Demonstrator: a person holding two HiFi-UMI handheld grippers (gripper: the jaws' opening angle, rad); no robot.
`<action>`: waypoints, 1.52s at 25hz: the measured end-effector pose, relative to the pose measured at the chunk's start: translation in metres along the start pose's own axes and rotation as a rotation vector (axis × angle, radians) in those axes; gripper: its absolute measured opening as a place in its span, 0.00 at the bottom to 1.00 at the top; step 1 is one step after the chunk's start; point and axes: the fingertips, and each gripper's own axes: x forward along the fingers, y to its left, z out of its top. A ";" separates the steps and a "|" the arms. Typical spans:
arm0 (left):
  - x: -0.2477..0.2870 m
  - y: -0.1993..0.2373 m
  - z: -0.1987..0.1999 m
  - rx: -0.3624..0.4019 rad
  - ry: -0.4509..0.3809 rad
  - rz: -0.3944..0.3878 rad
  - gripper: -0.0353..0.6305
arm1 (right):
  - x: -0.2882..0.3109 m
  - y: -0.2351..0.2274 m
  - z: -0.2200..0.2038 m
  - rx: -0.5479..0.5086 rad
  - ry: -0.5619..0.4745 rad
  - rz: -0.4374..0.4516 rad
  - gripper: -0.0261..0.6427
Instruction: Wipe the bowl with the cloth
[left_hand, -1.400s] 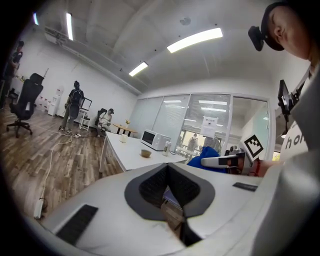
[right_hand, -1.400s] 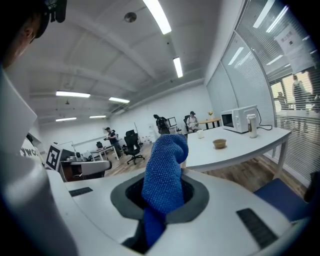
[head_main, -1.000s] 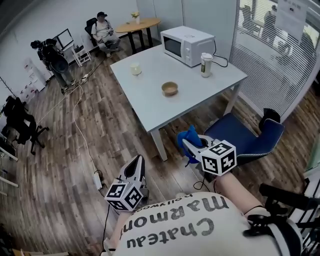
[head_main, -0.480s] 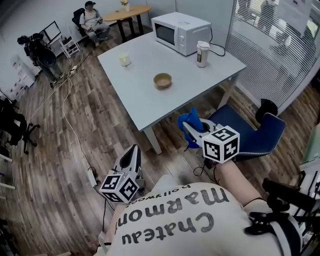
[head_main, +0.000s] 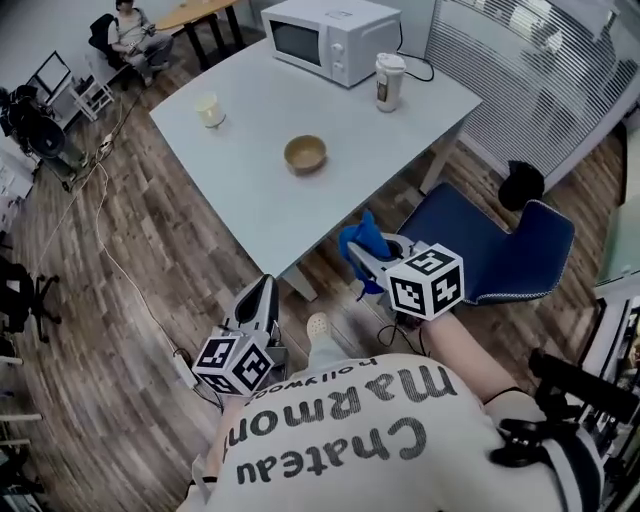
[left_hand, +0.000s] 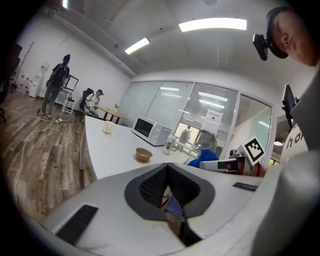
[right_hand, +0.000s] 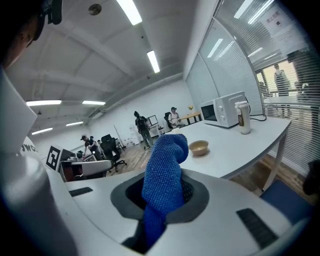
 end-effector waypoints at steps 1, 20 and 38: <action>0.010 0.008 0.006 0.008 0.019 -0.011 0.04 | 0.010 -0.004 0.007 0.014 -0.003 -0.012 0.10; 0.158 0.115 0.060 -0.046 0.161 -0.265 0.04 | 0.116 -0.055 0.064 0.129 -0.046 -0.198 0.10; 0.296 0.174 0.026 -0.295 0.311 -0.073 0.34 | 0.175 -0.157 0.159 0.028 -0.221 -0.114 0.10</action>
